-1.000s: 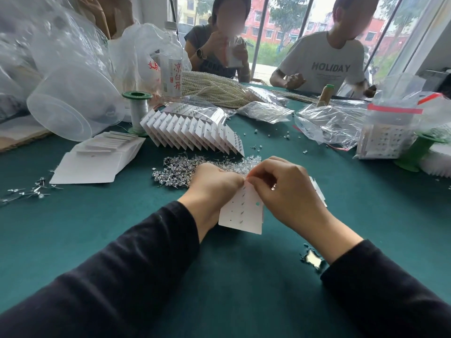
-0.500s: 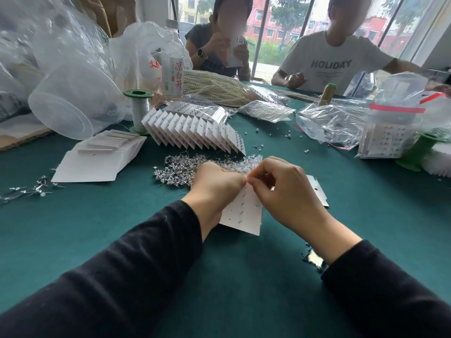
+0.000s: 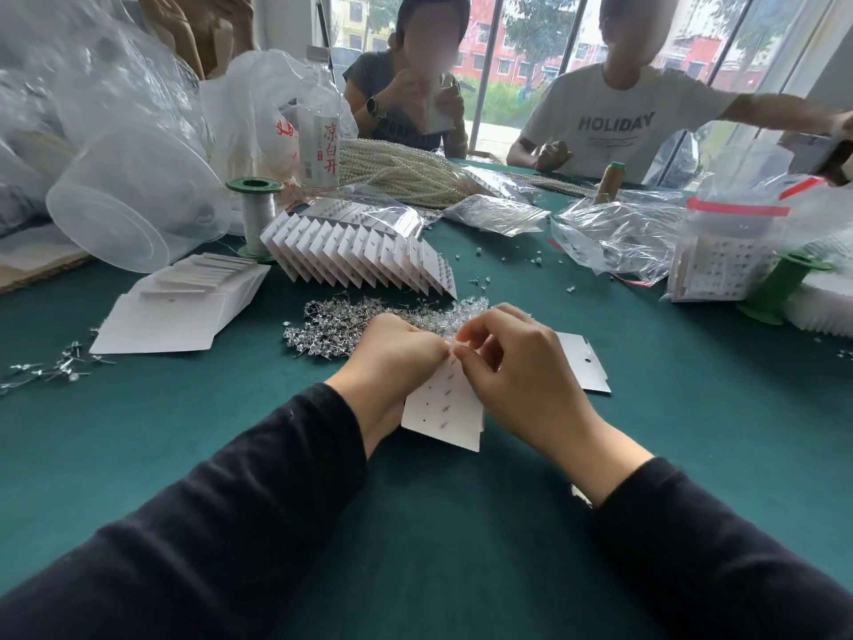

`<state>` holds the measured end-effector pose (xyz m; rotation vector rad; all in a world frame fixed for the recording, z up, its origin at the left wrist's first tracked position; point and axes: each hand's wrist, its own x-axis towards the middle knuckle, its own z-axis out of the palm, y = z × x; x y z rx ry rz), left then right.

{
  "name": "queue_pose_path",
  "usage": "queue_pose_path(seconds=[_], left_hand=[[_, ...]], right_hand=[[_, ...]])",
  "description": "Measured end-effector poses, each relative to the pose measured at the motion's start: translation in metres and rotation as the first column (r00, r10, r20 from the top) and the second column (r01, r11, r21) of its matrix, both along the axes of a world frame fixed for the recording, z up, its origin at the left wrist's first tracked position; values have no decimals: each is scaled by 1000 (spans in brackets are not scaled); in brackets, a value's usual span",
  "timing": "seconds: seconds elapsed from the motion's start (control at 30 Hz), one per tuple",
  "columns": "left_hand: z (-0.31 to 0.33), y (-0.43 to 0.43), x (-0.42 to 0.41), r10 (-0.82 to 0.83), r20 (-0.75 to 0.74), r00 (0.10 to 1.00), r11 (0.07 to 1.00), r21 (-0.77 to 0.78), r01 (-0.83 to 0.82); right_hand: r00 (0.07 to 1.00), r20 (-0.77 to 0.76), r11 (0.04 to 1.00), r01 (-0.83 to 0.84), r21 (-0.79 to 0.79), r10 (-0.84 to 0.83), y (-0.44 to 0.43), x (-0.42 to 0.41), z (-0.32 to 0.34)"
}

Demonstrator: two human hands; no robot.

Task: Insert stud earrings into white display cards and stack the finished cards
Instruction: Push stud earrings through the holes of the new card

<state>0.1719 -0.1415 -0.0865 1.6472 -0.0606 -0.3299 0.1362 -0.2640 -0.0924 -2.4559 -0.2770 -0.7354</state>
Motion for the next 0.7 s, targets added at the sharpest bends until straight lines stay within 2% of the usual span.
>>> queue_pose_path(seconds=[0.2,0.43,0.7], left_hand=[[-2,-2,2,11,15,1000,1000,27,-12],[-2,-3,-2,11,58,998,999,40,-13],[2,2,-4,-14,3,1000,1000,2,14]], right_hand=[[999,34,1000,-1,-7,2,0,-2,2],[999,-11,999,-31,-26,31,1,-1,1],[998,-18,997,-54,-59,53,0,-1,-1]])
